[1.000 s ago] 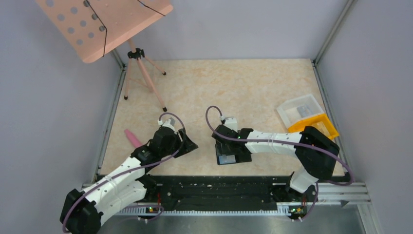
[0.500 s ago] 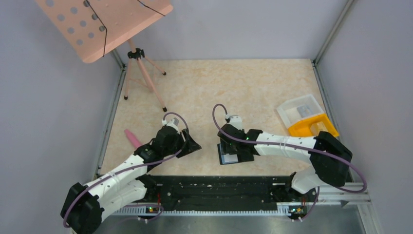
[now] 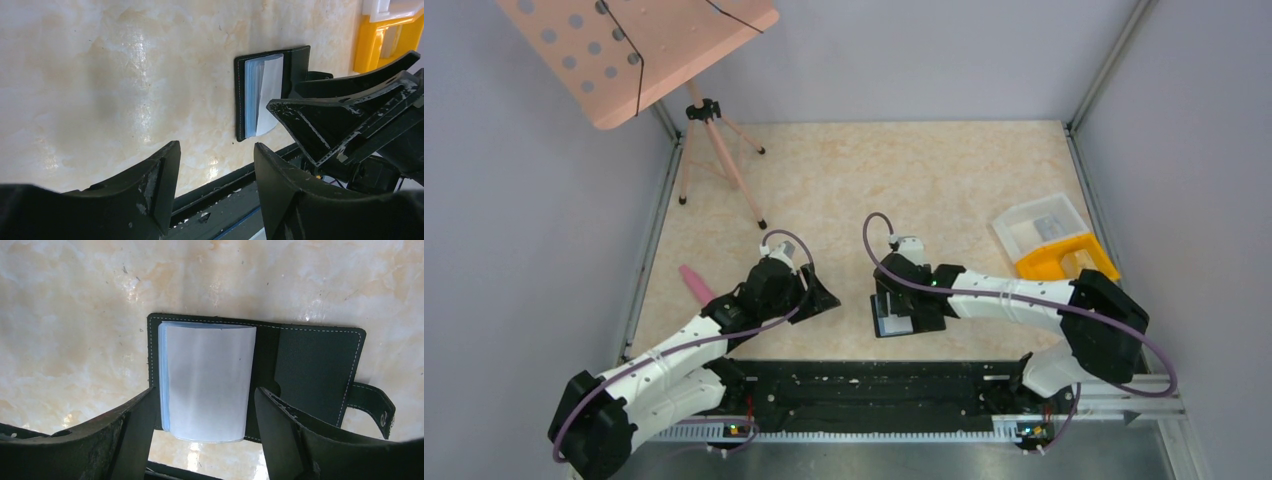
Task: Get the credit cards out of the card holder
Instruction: Remove the credit card from the card holder.
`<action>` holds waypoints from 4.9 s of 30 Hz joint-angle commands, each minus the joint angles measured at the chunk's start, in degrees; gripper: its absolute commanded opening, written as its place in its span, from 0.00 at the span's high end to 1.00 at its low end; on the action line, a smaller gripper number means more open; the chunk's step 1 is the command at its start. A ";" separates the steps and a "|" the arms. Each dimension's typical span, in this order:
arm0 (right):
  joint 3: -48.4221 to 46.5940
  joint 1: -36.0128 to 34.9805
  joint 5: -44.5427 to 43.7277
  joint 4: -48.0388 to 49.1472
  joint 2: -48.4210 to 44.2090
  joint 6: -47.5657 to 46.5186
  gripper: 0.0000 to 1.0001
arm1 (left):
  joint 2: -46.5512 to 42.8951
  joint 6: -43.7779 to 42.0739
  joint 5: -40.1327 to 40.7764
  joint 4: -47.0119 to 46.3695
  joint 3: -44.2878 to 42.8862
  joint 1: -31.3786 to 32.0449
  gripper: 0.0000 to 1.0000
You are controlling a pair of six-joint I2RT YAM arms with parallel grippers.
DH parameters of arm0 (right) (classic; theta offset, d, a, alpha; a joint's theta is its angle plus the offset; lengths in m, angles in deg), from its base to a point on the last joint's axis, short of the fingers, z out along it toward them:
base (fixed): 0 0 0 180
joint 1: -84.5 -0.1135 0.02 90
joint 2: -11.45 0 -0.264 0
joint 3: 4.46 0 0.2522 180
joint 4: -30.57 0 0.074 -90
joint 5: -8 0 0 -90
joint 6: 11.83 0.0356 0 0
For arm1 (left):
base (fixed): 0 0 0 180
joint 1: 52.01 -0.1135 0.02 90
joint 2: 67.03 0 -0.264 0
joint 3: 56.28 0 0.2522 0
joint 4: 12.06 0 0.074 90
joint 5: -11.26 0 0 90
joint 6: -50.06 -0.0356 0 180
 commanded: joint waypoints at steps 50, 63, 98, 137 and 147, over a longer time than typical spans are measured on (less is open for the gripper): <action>3.08 3.00 -6.40 -8.20 -7.89 0.60 0.67 | 8.42 -1.10 -1.02 -5.62 -7.43 4.18 0.40; 12.04 5.52 -3.27 -2.63 -10.11 1.14 0.73 | 24.61 1.22 -5.51 -16.95 -12.93 9.31 0.47; 4.40 8.27 4.19 -6.42 -20.91 1.81 0.71 | 44.94 4.94 -9.34 -29.08 -20.33 16.27 0.61; 22.15 19.96 26.79 17.46 -21.66 -1.45 0.74 | 33.53 3.75 2.65 -19.10 -12.55 16.29 0.64; 21.56 21.51 32.51 25.48 -13.81 -5.13 0.75 | 35.37 3.97 3.55 -20.05 -12.10 16.28 0.74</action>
